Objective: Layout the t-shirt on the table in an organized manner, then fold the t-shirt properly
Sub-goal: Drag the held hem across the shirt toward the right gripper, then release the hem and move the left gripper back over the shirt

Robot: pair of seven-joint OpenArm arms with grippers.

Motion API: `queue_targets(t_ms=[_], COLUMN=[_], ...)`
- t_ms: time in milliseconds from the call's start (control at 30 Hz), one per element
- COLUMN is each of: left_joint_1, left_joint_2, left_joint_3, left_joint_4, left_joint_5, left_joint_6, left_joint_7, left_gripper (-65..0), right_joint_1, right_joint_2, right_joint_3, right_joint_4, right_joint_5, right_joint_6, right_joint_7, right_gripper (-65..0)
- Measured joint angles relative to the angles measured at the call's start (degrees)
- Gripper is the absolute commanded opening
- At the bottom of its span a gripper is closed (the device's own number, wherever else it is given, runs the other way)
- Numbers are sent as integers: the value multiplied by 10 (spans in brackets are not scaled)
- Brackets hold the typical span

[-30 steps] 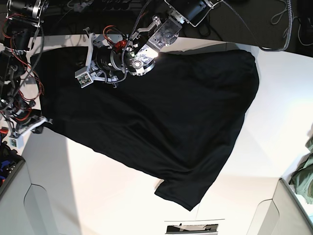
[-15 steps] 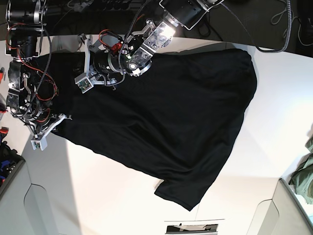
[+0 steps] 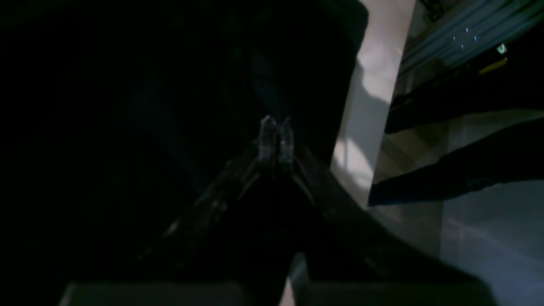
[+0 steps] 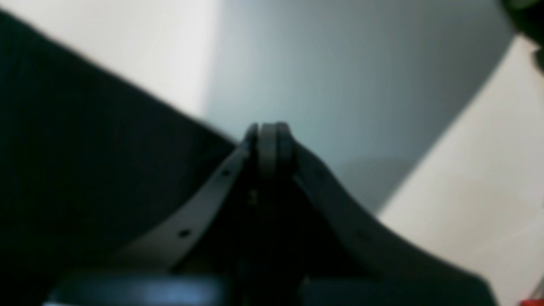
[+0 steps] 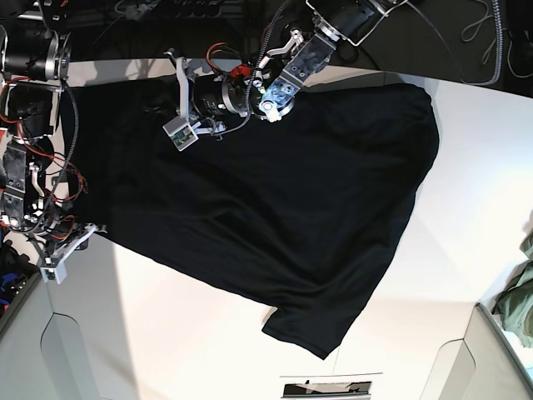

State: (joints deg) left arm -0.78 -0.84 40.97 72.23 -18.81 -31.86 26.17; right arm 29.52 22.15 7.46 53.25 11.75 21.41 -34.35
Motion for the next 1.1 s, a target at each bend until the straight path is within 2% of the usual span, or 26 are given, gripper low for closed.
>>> queue_targets(t_ms=[167,233,267,333,467,533,633,767,900,967,1100], left_joint_1=[1,2,3,3,5,6,6,6,6,6,6], left_joint_2=[-40,-51,-54,-54,-54,-54,-54,-55,-59,-70,-101], left_joint_3=[0,0,0,0,0,0,0,0,0,0,0], left_joint_4=[14,26,32,42,62,63,63,63,64,65,69], left_joint_5=[-19,-19,-18,-12,2,1,-1,-2,-2,-8,-33], left_joint_6=[-22,-23,-23,-23,-15,-14,-14,-14,-21,-29,-37], left_joint_7=[-16,-11,-6,2,24,25,26,27,26,22,9], left_gripper=[-650,-650,-650,-650,-650,-650,-650,-650,-650,-650,-650], right_joint_1=[5,5,5,5,5,0,-16,-43,-59,-59,-59], right_joint_2=[10,10,10,8,8,9,7,7,7,8,20], right_joint_3=[0,0,0,0,0,0,0,0,1,1,0], right_joint_4=[-6,-6,-6,-6,-6,-6,-6,-3,-1,-1,-1], right_joint_5=[-2,24,37,69,119,138,144,157,118,92,83], right_joint_6=[0,4,16,39,44,57,61,72,79,80,79], right_joint_7=[1,-13,-26,-48,-85,-89,-102,-76,-26,-14,-4], right_gripper=[-650,-650,-650,-650,-650,-650,-650,-650,-650,-650,-650])
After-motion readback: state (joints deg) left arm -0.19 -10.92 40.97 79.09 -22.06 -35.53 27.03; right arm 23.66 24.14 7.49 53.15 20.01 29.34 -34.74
